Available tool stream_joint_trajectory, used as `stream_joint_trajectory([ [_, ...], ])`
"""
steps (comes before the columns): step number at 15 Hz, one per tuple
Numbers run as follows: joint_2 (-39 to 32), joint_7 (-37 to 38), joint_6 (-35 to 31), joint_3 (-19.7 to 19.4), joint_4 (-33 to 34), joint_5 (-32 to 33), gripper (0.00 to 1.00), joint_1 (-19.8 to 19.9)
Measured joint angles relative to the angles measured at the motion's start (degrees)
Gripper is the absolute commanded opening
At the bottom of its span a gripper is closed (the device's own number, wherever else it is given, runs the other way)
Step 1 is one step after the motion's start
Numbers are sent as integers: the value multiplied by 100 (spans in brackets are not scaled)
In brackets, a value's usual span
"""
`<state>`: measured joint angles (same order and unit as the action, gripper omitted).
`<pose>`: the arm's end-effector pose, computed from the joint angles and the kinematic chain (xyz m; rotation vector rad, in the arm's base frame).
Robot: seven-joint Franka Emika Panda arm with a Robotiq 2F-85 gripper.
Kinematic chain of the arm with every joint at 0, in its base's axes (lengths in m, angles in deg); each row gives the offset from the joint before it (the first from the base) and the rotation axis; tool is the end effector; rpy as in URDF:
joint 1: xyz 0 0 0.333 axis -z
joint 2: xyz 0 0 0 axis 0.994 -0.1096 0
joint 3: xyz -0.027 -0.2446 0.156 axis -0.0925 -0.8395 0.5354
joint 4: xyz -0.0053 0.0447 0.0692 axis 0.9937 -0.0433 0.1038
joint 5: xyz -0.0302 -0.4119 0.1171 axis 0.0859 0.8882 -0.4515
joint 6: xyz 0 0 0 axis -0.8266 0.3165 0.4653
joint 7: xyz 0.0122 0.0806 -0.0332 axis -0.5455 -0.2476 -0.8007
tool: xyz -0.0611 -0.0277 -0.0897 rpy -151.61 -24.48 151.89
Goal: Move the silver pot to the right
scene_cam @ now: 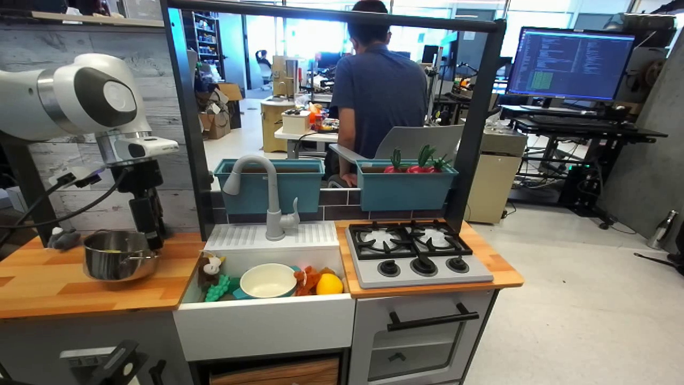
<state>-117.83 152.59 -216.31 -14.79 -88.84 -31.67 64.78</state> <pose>0.6636 0.1346 -0.0054 2.5864 -1.2229 -0.0309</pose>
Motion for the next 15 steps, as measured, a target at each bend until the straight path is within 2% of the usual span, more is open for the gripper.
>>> stream_joint_trajectory([
  [7,26,50,-517,-144,-118,568,100,-391],
  [15,87,53,-665,-323,-271,661,100,-553],
])
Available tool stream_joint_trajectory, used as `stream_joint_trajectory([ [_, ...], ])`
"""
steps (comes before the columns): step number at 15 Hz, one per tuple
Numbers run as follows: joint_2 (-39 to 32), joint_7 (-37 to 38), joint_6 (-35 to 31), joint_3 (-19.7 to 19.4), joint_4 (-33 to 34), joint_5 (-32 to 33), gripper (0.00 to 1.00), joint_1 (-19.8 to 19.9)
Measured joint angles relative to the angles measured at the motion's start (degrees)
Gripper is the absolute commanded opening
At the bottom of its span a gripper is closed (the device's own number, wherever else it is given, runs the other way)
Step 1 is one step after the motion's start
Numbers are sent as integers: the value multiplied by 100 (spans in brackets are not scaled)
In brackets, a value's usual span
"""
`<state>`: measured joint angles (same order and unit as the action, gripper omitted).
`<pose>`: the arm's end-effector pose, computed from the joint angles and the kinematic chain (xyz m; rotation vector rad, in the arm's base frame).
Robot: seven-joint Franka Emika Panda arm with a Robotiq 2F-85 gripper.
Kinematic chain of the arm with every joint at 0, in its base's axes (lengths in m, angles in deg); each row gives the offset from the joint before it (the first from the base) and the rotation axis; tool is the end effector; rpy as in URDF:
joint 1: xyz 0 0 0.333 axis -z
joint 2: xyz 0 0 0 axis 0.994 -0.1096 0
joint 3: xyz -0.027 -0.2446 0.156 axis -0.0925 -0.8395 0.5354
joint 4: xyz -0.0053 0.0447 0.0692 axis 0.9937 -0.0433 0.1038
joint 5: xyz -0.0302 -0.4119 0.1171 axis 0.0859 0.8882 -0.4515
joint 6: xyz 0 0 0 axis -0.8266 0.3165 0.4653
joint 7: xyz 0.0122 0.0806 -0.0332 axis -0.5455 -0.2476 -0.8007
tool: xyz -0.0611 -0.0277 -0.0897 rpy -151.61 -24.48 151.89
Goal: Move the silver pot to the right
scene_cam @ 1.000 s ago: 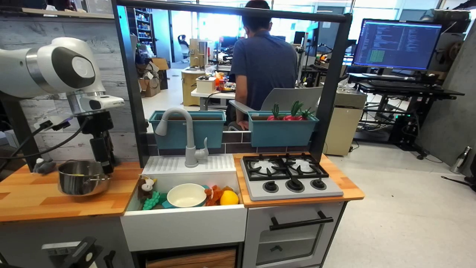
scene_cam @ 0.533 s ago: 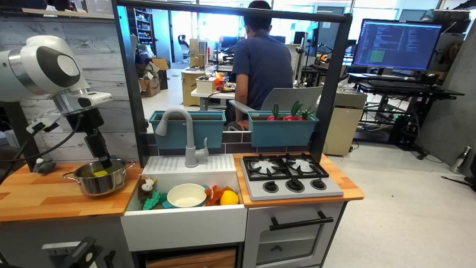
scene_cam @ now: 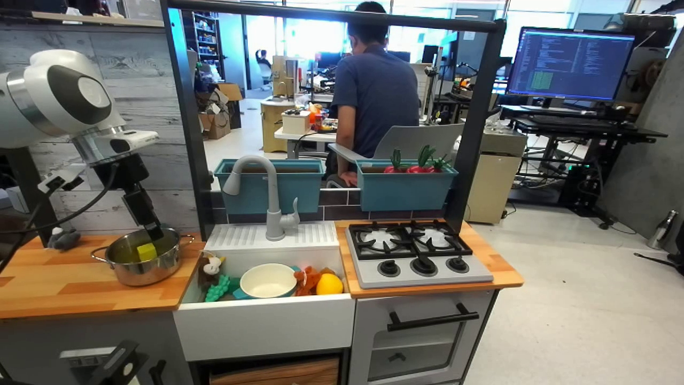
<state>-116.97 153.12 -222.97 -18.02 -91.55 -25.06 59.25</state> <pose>0.6594 0.1643 -0.0002 2.6450 -1.0075 0.1767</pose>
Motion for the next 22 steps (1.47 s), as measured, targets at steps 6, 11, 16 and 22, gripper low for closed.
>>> stream_joint_trajectory([
  [6,564,-211,98,31,-942,-1,100,28],
  [11,978,-574,212,100,-1501,-2,100,188],
  [16,898,-565,707,123,-1426,-42,100,333],
  [22,598,-488,1419,265,-869,-332,100,559],
])
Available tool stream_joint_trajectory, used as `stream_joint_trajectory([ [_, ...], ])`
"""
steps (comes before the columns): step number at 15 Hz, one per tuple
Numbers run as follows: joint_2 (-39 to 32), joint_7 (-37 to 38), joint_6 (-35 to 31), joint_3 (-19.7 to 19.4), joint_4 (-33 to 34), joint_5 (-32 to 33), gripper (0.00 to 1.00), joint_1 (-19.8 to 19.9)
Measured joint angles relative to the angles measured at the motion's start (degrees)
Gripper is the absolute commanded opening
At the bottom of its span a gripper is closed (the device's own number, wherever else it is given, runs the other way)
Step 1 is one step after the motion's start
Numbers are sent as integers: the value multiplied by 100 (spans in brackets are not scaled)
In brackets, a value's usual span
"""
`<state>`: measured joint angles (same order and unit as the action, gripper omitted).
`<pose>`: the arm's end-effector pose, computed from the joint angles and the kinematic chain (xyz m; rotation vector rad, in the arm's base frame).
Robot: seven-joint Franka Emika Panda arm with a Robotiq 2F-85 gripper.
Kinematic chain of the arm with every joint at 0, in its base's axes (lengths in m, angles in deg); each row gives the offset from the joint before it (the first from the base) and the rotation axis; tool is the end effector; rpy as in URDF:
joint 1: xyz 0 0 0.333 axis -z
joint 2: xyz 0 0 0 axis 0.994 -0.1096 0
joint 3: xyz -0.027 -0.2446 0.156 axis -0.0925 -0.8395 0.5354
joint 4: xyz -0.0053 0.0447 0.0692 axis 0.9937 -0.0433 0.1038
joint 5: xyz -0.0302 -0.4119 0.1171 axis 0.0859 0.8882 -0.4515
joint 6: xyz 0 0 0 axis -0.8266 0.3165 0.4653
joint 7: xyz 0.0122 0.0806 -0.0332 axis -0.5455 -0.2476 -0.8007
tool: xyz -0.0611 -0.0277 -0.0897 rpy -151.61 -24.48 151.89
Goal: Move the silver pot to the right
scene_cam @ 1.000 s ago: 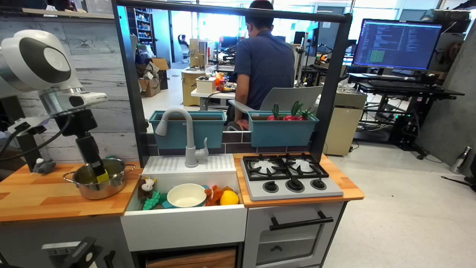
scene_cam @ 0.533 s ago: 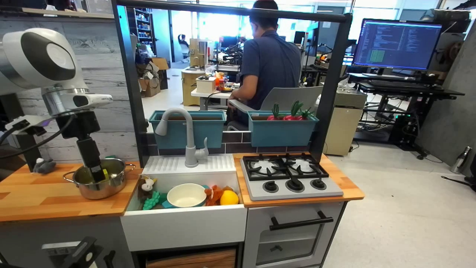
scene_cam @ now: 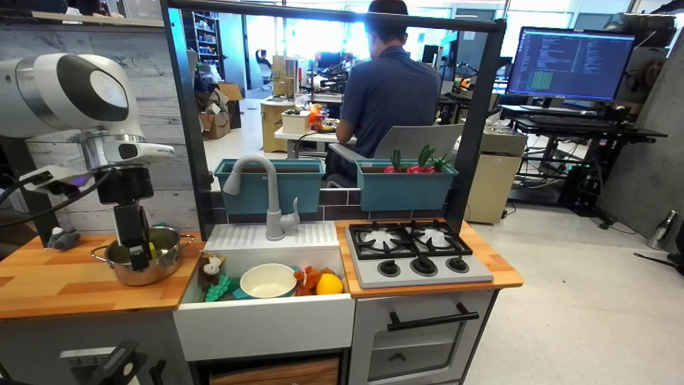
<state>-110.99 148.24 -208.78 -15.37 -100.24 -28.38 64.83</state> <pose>0.6069 0.1020 -0.0045 2.4753 -1.0443 -0.2351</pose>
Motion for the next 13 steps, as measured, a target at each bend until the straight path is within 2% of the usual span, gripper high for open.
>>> stream_joint_trajectory([
  [8,-308,227,-130,99,507,4,100,-51],
  [13,-553,455,93,103,812,-48,100,-14],
])
